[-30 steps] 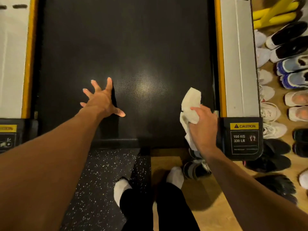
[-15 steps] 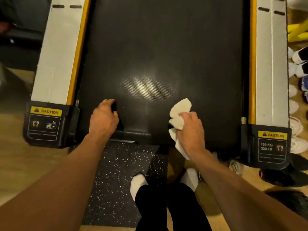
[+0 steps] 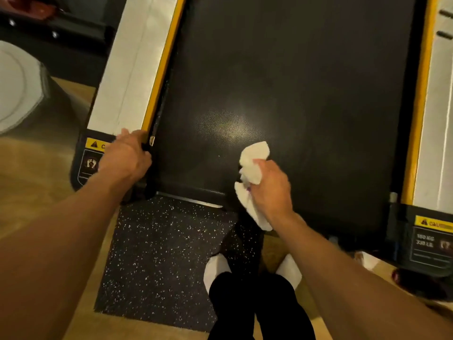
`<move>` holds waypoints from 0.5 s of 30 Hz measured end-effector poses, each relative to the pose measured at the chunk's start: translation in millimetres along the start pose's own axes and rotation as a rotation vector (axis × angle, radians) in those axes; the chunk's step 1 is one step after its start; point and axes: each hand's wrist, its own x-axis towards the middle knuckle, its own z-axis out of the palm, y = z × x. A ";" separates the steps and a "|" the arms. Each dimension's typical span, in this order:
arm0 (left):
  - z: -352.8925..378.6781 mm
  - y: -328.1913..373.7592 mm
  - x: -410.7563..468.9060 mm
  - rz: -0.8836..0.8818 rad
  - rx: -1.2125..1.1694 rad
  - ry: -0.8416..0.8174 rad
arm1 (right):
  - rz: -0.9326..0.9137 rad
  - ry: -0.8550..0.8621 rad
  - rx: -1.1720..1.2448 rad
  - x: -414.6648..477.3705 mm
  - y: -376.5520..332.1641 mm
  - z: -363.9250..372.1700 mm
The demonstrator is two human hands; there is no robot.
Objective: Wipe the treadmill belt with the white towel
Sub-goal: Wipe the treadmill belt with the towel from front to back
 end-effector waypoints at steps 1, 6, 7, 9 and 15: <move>1.2 -3.5 -1.5 -0.007 -0.019 -0.031 | -0.099 -0.117 -0.030 -7.3 -7.8 9.0; 11.3 -14.8 3.7 0.043 0.075 -0.071 | -0.125 0.150 0.168 13.7 -30.2 12.2; 11.4 -14.9 5.5 0.041 0.103 -0.088 | -0.045 0.231 0.187 28.8 -32.7 5.3; 10.2 -13.7 7.9 0.043 0.141 -0.115 | 0.086 0.238 0.084 55.5 -36.3 0.2; 2.7 -15.4 15.2 0.045 0.149 -0.200 | -0.422 -0.285 -0.106 4.2 -64.8 62.7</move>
